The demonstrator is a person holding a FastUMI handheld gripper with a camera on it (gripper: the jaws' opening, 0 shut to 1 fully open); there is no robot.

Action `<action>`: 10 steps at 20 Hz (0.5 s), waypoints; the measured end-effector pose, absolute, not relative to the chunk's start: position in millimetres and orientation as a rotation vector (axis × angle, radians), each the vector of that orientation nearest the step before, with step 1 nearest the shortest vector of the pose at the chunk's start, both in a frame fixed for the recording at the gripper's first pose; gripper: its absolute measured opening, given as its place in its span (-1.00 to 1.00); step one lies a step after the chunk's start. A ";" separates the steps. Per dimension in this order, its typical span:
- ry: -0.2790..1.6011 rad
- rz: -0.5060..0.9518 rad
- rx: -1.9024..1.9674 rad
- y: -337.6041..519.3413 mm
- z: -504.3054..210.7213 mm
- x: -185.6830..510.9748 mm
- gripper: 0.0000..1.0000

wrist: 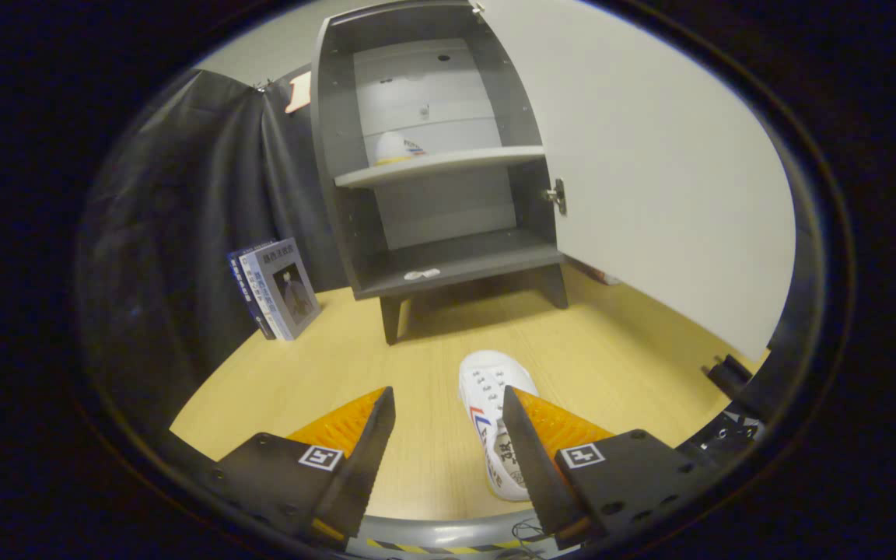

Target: Open the shoe cabinet door, grab the shoes and put them into the shoe cabinet, then close the shoe cabinet door.

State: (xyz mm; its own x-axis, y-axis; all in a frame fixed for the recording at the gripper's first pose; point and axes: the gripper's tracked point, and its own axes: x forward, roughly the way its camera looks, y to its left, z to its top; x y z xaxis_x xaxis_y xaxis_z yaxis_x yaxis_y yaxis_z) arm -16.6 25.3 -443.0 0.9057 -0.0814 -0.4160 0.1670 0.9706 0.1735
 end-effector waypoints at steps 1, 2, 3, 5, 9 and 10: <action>0.434 -0.140 0.214 23.7 -456.3 -13.0 0.72; 0.447 -0.145 0.215 23.9 -466.5 -9.7 0.72; 0.464 -0.149 0.210 23.1 -476.7 -7.4 0.72; 0.499 -0.155 0.197 21.5 -492.7 -1.4 0.72; 0.547 -0.165 0.182 18.9 -511.5 7.9 0.70; 0.549 -0.169 0.169 17.4 -512.9 7.8 0.70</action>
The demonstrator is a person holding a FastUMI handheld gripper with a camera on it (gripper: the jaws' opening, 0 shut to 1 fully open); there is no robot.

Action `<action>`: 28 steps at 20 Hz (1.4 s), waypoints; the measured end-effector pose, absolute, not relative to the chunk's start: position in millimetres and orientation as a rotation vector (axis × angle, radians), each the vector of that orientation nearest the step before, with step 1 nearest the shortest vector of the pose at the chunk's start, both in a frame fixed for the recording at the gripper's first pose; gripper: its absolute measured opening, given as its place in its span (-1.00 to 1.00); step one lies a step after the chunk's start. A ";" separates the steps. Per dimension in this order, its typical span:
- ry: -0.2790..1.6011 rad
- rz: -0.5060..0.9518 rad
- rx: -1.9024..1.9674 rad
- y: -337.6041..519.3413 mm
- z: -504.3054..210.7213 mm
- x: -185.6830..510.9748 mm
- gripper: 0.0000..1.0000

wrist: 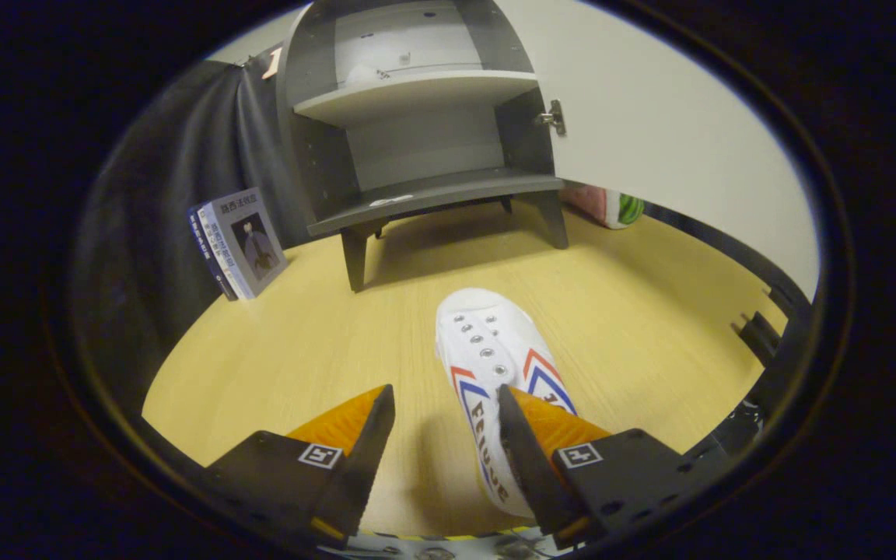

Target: Open the shoe cabinet door, grab the shoes and put them into the shoe cabinet, then close the shoe cabinet door.

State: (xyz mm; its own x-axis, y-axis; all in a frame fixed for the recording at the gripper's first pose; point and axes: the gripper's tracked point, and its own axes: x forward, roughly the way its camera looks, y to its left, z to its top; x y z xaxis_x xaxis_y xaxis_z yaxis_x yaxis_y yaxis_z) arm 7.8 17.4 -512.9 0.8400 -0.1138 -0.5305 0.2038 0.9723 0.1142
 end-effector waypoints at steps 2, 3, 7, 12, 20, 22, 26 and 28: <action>0.539 -0.171 0.165 16.5 -511.0 8.4 0.70; 0.547 -0.170 0.170 16.4 -512.8 7.2 0.70; 0.581 -0.173 0.169 16.6 -513.8 2.6 0.60; 0.616 -0.178 0.170 18.7 -517.2 1.1 0.64; 0.587 -0.154 0.150 20.6 -520.6 17.4 0.46; 0.587 -0.141 0.134 19.4 -522.3 18.6 0.22; 0.573 -0.180 0.154 0.5 -523.3 17.6 -0.26; 0.564 -0.176 0.166 1.3 -526.0 18.4 -0.44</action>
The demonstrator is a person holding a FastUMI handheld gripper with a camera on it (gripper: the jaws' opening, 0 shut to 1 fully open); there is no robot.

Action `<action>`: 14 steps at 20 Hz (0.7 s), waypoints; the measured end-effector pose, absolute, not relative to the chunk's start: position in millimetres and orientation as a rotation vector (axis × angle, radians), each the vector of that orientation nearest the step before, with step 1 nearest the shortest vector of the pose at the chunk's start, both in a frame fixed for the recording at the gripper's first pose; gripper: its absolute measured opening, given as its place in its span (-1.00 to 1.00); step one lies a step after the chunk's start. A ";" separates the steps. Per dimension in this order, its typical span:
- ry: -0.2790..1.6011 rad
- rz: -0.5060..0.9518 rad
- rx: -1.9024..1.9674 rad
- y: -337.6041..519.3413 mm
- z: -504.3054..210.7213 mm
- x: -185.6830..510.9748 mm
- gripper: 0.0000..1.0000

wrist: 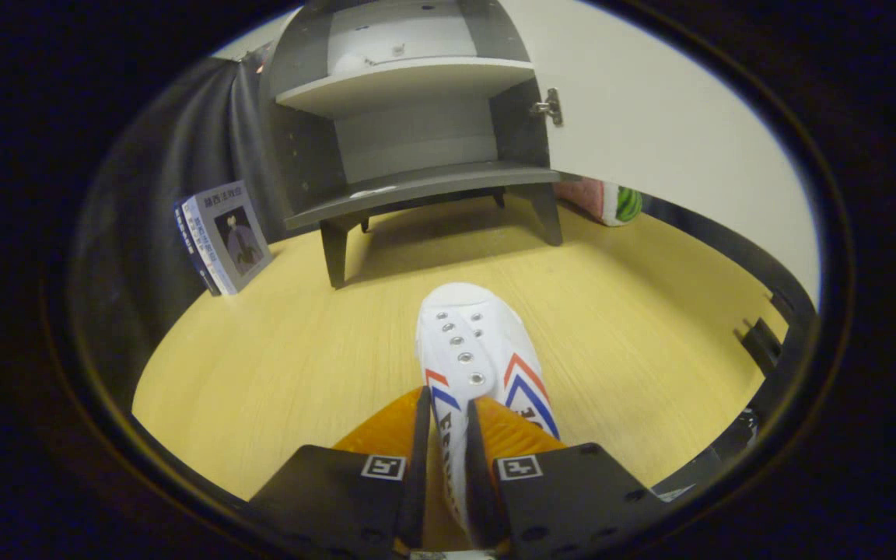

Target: Open the shoe cabinet door, grab the shoes and put them into the shoe cabinet, then close the shoe cabinet door.

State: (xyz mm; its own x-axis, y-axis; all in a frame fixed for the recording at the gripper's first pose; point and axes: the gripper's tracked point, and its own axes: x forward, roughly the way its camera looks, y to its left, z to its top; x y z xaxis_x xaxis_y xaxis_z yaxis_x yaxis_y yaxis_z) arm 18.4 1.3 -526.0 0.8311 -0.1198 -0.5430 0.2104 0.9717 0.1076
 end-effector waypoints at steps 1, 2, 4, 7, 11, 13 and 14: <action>0.574 -0.167 0.151 1.1 -524.2 14.9 -0.53; 0.569 -0.165 0.134 1.1 -523.7 16.2 -0.63; 0.559 -0.148 0.126 2.7 -526.2 23.6 -0.72; 0.554 -0.128 0.147 4.0 -522.8 18.0 -0.93; 0.556 -0.116 0.139 7.6 -519.9 19.9 -0.95; 0.546 -0.108 0.115 9.7 -513.3 21.5 -0.95; 0.546 -0.101 0.113 10.6 -509.6 21.4 -0.95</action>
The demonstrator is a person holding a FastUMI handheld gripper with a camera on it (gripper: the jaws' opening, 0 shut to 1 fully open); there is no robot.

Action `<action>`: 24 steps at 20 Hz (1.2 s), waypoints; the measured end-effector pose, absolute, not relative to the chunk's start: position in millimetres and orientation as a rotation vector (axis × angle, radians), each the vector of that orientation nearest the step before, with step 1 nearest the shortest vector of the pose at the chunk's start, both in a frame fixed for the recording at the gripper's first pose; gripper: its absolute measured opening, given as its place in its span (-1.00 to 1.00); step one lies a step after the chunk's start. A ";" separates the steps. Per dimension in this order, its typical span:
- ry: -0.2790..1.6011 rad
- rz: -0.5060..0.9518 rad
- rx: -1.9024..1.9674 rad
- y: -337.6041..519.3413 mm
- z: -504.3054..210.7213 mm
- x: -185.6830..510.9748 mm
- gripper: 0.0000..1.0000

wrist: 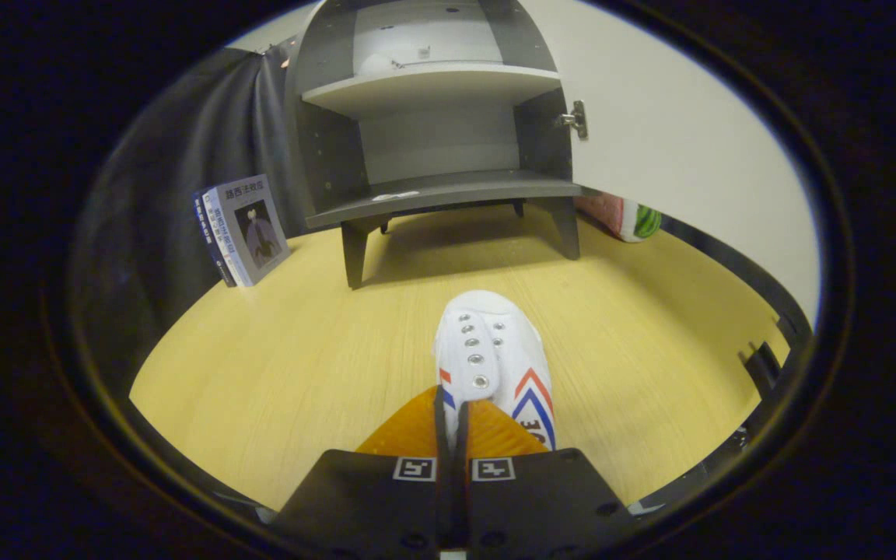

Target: Open the shoe cabinet door, grab the shoes and put them into the shoe cabinet, then close the shoe cabinet door.

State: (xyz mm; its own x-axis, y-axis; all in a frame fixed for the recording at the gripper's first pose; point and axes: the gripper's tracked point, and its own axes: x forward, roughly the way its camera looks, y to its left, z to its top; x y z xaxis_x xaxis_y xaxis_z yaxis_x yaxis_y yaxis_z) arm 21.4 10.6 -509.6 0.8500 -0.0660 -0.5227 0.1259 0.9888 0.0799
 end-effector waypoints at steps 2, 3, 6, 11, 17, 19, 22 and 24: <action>0.539 -0.093 0.107 10.3 -501.0 24.1 -0.95; 0.532 -0.092 0.098 9.1 -494.4 24.6 -0.95; 0.520 -0.090 0.090 6.5 -467.0 21.0 -0.96; 0.451 -0.117 0.085 2.2 -386.3 26.8 -0.95; 0.317 -0.107 0.066 -0.5 -262.6 47.3 -0.96; 0.264 -0.088 0.056 -5.2 -221.1 60.8 -0.96; 0.193 -0.041 0.042 -11.2 -165.1 82.3 -0.96; 0.171 -0.011 0.015 -18.0 -141.5 100.6 -0.96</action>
State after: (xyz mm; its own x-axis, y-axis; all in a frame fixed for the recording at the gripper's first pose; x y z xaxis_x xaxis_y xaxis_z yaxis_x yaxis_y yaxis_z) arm 100.6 -18.0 -141.5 0.9854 -0.0098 -0.1702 0.0123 0.9998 0.0138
